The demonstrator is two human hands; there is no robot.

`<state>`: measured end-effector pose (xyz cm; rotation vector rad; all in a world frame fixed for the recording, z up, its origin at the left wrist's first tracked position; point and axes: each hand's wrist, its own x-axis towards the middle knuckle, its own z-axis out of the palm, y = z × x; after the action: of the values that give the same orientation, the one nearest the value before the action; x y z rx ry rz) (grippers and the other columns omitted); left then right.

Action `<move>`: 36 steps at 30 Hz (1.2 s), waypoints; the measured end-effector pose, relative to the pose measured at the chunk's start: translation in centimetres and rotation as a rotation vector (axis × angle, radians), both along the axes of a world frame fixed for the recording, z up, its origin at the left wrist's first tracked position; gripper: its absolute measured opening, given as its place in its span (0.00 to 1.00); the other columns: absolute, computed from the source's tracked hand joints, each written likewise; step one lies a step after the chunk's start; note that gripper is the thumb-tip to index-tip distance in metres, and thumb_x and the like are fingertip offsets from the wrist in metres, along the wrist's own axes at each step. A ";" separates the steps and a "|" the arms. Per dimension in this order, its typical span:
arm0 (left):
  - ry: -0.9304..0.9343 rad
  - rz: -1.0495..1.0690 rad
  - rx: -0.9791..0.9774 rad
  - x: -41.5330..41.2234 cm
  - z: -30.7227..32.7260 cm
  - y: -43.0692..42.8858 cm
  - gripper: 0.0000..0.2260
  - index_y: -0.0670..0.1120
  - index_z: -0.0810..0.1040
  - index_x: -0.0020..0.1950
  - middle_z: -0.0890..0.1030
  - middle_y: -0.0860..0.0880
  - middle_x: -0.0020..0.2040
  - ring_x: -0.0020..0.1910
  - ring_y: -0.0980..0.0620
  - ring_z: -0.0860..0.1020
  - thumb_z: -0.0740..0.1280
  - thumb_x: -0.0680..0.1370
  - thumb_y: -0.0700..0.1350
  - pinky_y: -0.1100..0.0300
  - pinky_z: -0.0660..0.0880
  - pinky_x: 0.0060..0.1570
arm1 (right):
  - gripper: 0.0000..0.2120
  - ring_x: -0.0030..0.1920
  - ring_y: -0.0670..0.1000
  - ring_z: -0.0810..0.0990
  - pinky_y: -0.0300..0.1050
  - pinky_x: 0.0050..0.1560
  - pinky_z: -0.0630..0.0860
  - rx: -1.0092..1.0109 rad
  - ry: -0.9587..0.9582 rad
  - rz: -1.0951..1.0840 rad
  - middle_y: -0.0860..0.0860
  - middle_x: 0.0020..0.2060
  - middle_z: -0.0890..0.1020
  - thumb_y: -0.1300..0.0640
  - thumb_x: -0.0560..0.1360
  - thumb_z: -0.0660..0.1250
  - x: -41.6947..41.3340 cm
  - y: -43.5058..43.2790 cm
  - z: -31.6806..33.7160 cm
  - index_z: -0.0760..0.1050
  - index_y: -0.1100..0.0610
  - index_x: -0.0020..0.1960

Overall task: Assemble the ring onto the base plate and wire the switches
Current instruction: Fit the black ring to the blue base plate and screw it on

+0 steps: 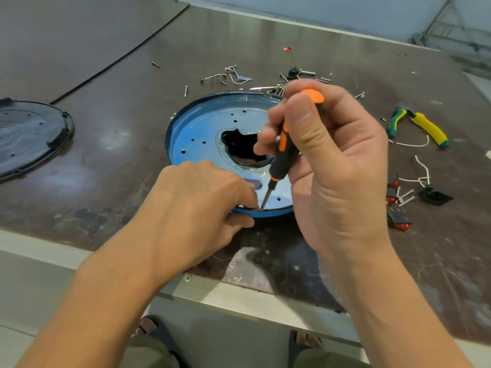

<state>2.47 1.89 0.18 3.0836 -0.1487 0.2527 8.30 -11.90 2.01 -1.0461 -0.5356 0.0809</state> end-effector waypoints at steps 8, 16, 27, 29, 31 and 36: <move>0.009 0.001 0.009 -0.2 0.1 -0.1 0.14 0.64 0.79 0.58 0.83 0.59 0.54 0.54 0.52 0.81 0.63 0.75 0.64 0.53 0.80 0.45 | 0.07 0.36 0.51 0.72 0.44 0.41 0.70 -0.042 -0.041 0.217 0.55 0.40 0.76 0.57 0.82 0.58 0.3 -0.2 0.3 0.73 0.58 0.56; 0.004 0.018 0.046 -0.3 0.3 -0.4 0.13 0.64 0.78 0.57 0.83 0.57 0.49 0.46 0.51 0.79 0.61 0.76 0.63 0.54 0.79 0.43 | 0.05 0.44 0.55 0.82 0.52 0.52 0.79 -0.079 -0.127 0.287 0.57 0.44 0.81 0.67 0.79 0.65 -0.1 -0.3 0.3 0.74 0.62 0.54; 0.007 -0.009 0.046 -0.2 0.3 -0.1 0.12 0.62 0.79 0.55 0.83 0.59 0.54 0.56 0.52 0.81 0.62 0.75 0.62 0.53 0.79 0.44 | 0.14 0.38 0.52 0.71 0.46 0.45 0.69 -0.002 0.033 0.360 0.55 0.42 0.77 0.57 0.83 0.53 1.4 -1.3 0.4 0.73 0.61 0.60; 0.007 -0.014 0.043 -0.1 0.3 -0.1 0.12 0.63 0.79 0.56 0.84 0.59 0.53 0.54 0.51 0.81 0.63 0.75 0.62 0.53 0.80 0.44 | 0.15 0.40 0.52 0.72 0.44 0.46 0.70 -0.041 0.010 0.371 0.55 0.43 0.77 0.58 0.84 0.51 1.4 -1.4 0.5 0.75 0.62 0.60; -0.001 -0.012 0.046 -0.1 0.2 -0.1 0.13 0.64 0.79 0.57 0.84 0.59 0.53 0.53 0.52 0.81 0.63 0.75 0.63 0.54 0.80 0.43 | 0.12 0.40 0.51 0.73 0.44 0.45 0.71 -0.073 -0.026 0.356 0.53 0.42 0.78 0.60 0.83 0.54 1.2 -1.2 0.4 0.76 0.60 0.55; 0.011 -0.012 0.038 -0.2 0.2 -0.1 0.13 0.62 0.79 0.56 0.84 0.59 0.52 0.53 0.52 0.81 0.62 0.75 0.63 0.54 0.80 0.43 | 0.06 0.38 0.51 0.77 0.45 0.44 0.74 -0.069 -0.067 0.290 0.54 0.40 0.79 0.64 0.80 0.59 0.9 -0.9 0.3 0.75 0.61 0.53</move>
<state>2.25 1.77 0.38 3.1199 -0.1739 0.2351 9.20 -12.84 2.28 -1.0349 -0.7472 0.3229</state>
